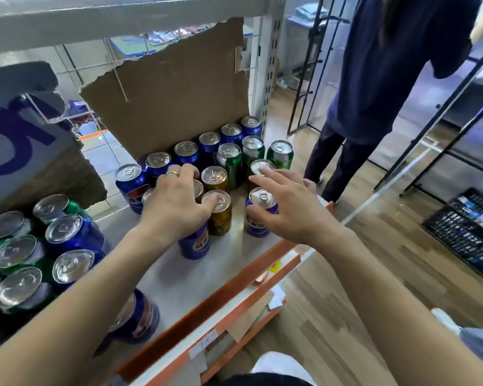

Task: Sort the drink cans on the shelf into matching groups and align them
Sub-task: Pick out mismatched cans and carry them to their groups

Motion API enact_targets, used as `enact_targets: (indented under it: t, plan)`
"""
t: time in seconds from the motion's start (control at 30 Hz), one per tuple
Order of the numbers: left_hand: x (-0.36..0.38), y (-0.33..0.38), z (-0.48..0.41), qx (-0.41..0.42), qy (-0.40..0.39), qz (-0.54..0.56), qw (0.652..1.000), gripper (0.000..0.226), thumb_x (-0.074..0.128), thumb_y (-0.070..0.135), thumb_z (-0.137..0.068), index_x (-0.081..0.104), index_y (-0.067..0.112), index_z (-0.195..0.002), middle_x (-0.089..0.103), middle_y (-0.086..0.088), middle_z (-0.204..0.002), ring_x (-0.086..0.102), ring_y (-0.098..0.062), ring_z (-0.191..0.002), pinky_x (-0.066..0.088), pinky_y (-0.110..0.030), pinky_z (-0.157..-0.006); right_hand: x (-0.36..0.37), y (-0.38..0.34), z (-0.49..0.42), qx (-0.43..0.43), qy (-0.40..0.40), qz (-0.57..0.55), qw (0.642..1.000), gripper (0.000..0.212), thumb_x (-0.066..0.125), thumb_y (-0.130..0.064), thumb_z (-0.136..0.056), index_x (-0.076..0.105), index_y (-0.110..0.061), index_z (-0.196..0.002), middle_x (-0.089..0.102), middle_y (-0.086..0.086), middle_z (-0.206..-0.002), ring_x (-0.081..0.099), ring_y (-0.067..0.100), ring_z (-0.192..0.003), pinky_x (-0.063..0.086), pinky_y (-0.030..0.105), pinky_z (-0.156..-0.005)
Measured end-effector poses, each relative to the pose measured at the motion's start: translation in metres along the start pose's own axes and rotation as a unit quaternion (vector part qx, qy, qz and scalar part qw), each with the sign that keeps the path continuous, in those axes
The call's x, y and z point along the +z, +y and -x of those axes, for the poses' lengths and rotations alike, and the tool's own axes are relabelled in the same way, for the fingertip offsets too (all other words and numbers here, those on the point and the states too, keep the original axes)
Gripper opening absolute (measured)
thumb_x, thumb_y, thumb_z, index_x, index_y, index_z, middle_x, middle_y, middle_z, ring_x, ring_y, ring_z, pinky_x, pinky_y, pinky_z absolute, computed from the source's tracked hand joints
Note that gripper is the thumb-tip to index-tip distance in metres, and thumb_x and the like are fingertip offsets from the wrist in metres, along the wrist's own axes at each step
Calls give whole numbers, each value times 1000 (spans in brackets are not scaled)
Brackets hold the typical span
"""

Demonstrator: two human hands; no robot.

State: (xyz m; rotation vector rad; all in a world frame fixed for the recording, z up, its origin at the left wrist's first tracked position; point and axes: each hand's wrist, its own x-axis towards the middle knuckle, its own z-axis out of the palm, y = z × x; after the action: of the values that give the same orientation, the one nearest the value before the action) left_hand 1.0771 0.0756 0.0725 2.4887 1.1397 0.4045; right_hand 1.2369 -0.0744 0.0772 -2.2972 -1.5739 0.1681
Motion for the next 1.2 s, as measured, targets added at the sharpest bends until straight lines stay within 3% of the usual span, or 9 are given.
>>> enact_targets:
  t: [0.2,0.37,0.6,0.83,0.9,0.97,1.07,1.13,1.2]
  plan:
    - [15,10,-29,-3,-42,-51,998,61,59,53,-88,43,18,-135,49,-8,-134,46,-29,-123,45,-46,-97,-7,29,-21,48,15,-6,999,60,55,-51,-93,39,-36,-148,33,-14,-157,23,15,-144,18,48,-111]
    - [33,18,-64,-67,-85,-108,988,62,52,56,-91,42,14,-134,46,-12,-136,44,-32,-127,41,-46,-100,-12,58,-52,38,4,3,999,61,58,-49,-92,40,-32,-148,37,-10,-155,27,17,-143,22,48,-112]
    - [58,18,-94,-126,-129,-144,973,70,63,59,-82,44,10,-128,53,-12,-130,52,-34,-120,42,-47,-94,-18,93,-96,6,-23,21,1000,59,59,-47,-92,41,-33,-147,39,-11,-154,29,20,-141,27,49,-108]
    - [58,22,-99,-136,-126,-131,974,69,72,59,-76,50,11,-121,60,-13,-120,53,-32,-112,45,-44,-93,-17,118,-125,-11,-38,-1,999,63,67,-36,-89,42,-30,-146,41,-5,-153,31,25,-140,26,49,-112]
    - [54,23,-97,-141,-120,-103,977,73,75,59,-72,53,11,-123,61,-12,-120,53,-31,-111,47,-43,-93,-12,125,-132,-2,-50,-16,999,69,70,-32,-86,40,-25,-148,41,-1,-153,33,28,-140,28,50,-113]
    - [45,24,-95,-165,-92,-41,981,81,79,58,-68,52,14,-129,60,-8,-122,55,-27,-111,48,-39,-94,-7,130,-138,3,-65,-53,997,74,74,-25,-84,39,-19,-149,45,5,-150,39,28,-136,31,37,-111]
    - [18,28,-91,-192,-24,64,979,82,86,55,-61,55,18,-128,56,4,-112,55,-15,-100,45,-28,-83,-3,132,-140,9,-80,-148,986,69,75,-11,-83,43,-12,-143,54,8,-138,50,23,-121,31,15,-86]
    - [-2,33,-90,-204,28,162,965,71,90,51,-58,63,20,-115,62,7,-105,60,-11,-93,49,-26,-74,2,134,-142,21,-74,-202,976,64,76,-5,-80,45,-6,-136,59,5,-117,53,15,-99,33,7,-71]
    - [-15,38,-87,-199,62,272,939,56,90,51,-57,70,24,-101,69,6,-95,65,-11,-89,55,-31,-74,8,138,-145,27,-72,-253,964,57,79,0,-76,49,-7,-124,55,-9,-94,51,4,-82,37,1,-61]
